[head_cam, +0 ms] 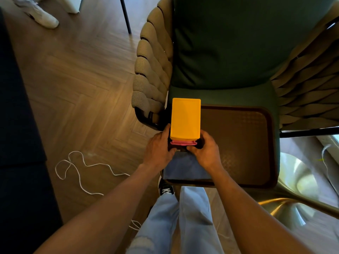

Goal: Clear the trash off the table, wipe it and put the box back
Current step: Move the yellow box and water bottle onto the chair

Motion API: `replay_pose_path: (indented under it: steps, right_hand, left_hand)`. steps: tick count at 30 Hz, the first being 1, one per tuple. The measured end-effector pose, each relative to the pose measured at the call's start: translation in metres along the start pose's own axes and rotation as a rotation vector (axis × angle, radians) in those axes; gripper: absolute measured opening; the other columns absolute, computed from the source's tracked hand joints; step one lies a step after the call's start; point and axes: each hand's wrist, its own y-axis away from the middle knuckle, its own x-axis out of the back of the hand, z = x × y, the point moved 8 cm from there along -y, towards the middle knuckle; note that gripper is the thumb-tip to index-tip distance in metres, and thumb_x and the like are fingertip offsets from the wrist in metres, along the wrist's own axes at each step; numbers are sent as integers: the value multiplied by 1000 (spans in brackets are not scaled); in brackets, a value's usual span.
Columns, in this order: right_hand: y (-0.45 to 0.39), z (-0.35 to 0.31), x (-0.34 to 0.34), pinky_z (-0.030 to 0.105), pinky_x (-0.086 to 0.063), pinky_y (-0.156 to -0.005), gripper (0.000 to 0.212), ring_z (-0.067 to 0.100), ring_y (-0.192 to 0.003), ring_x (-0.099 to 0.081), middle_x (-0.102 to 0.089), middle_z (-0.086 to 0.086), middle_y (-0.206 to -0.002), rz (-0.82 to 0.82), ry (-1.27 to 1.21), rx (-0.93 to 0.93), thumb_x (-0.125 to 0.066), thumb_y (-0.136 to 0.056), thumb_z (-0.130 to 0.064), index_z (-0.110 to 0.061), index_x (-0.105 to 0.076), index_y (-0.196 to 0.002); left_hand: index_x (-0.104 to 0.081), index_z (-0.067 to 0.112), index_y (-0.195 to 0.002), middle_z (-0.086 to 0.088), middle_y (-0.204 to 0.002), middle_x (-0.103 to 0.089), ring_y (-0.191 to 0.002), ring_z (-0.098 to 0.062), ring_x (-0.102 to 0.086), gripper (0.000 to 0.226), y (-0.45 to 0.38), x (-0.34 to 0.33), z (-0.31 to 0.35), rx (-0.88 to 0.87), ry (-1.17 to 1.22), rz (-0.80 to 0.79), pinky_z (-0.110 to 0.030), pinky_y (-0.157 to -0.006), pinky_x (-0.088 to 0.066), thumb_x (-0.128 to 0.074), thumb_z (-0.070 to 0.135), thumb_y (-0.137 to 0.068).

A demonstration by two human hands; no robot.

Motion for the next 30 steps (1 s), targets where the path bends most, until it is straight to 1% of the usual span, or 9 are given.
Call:
replay_pose_path:
  steps: [7,9,11,13,15,17,24,27,30]
  right_hand:
    - [-9,-7,4,24,-46,-78,29,15,-98,-60,-64,3,-108,78,51,53,-72,-83,-17,-17,-62,-111]
    - [-10,-7,4,24,-46,-76,24,15,-95,-61,-66,2,-105,86,21,48,-72,-84,-17,-17,-62,-106]
    - [-10,-4,4,26,-48,-78,26,16,-96,-61,-66,2,-105,82,6,42,-73,-83,-17,-18,-62,-107]
    - [-10,3,1,27,-47,-83,40,18,-102,-60,-65,3,-110,66,34,27,-76,-80,-16,-19,-60,-116]
    - [-9,11,-4,27,-46,-88,55,18,-108,-57,-62,4,-118,32,54,-20,-77,-77,-13,-19,-53,-126]
    - [-9,16,-7,31,-46,-93,59,19,-111,-56,-61,5,-122,9,57,-61,-77,-78,-12,-19,-50,-130]
    - [-19,15,-6,33,-50,-82,29,21,-101,-62,-67,5,-109,31,94,-38,-68,-86,-14,-17,-62,-114]
    - [-20,14,-4,30,-47,-82,30,21,-103,-61,-67,6,-113,22,110,-27,-67,-88,-14,-15,-63,-117]
    - [-13,18,-1,37,-50,-92,34,22,-108,-60,-65,6,-117,23,173,-45,-65,-87,-12,-15,-60,-121]
  left_hand:
    - [-50,16,-133,-12,-104,-68,-91,-29,-63,48,-6,8,3,-44,-2,140,-45,-77,-52,-66,23,-88]
    - [-54,15,-128,-13,-101,-69,-87,-31,-64,42,-8,10,4,-39,12,167,-44,-73,-53,-65,24,-88]
    - [-57,15,-125,-12,-100,-70,-87,-30,-64,40,-9,10,3,-31,7,170,-41,-72,-53,-65,25,-88]
    - [-57,16,-124,-10,-104,-69,-94,-28,-62,42,-9,6,-3,21,-1,124,-39,-77,-52,-69,23,-84]
    - [-55,19,-126,-7,-110,-66,-103,-27,-59,48,-9,-3,-12,86,-30,39,-41,-85,-51,-72,21,-80]
    - [-54,20,-126,-7,-113,-65,-106,-27,-58,50,-9,-9,-17,119,-48,-2,-42,-88,-51,-72,20,-80]
    - [-64,11,-104,-14,-97,-68,-92,-32,-61,22,-22,-7,-14,103,-86,33,-38,-71,-50,-65,25,-87]
    - [-66,10,-104,-13,-97,-68,-92,-31,-60,22,-18,-7,-16,107,-97,11,-33,-70,-45,-65,25,-87]
    - [-64,12,-114,-10,-105,-65,-97,-27,-59,29,-7,-12,-26,181,-73,-21,-29,-72,-41,-64,22,-87]
